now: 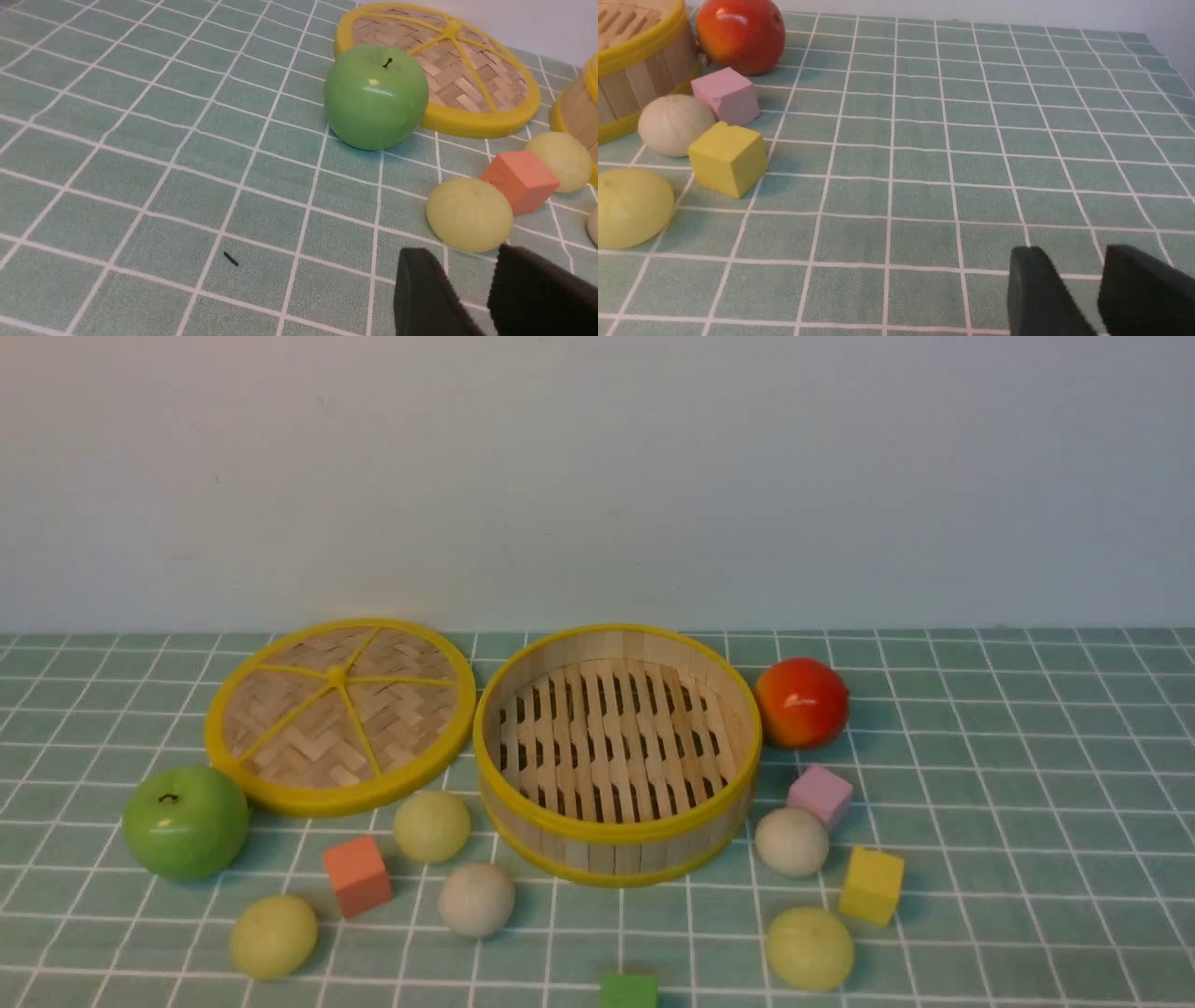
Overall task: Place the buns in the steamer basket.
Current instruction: Use the left arm to grab a steamed stuffed bun
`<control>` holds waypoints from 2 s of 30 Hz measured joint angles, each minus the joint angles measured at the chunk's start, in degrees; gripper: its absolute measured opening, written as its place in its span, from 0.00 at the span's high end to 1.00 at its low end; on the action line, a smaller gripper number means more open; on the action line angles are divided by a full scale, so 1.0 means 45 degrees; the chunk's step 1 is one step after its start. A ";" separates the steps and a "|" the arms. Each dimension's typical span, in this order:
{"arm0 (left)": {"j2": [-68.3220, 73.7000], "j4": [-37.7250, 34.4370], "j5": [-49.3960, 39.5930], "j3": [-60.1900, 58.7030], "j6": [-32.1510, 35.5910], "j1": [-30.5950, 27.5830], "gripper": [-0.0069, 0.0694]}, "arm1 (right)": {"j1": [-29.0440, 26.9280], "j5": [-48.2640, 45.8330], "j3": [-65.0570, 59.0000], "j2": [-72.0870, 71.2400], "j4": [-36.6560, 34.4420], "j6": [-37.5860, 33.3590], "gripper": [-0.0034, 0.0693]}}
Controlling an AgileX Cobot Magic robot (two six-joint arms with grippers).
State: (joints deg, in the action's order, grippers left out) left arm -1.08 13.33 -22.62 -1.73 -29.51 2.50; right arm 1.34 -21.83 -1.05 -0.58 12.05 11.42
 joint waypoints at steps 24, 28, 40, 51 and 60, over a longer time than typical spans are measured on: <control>0.0000 0.0000 0.0000 0.0000 0.0000 0.0000 0.60 | 0.0000 0.0000 0.0000 0.0000 0.0000 0.0000 0.62; 0.0000 0.0000 0.0000 0.0000 0.0000 0.0000 0.60 | 0.0000 0.0000 0.0000 0.0000 0.0000 0.0000 0.62; 0.0000 0.0000 0.0000 0.0000 0.0000 0.0000 0.60 | 0.0000 0.0000 0.0000 0.0000 0.0000 0.0000 0.62; 0.0000 0.0145 0.0976 0.0000 0.0000 0.0000 0.60 | 0.0000 0.0000 0.0000 0.0000 0.0000 0.0000 0.62; 0.0000 -0.0091 0.4517 0.0000 0.0000 0.0000 0.60 | 0.0000 0.0000 0.0000 0.0000 0.0000 0.0000 0.62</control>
State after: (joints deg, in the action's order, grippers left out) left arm -1.08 12.92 -2.29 -1.73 -29.51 2.50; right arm 1.34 -21.83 -1.05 -0.58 12.05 11.42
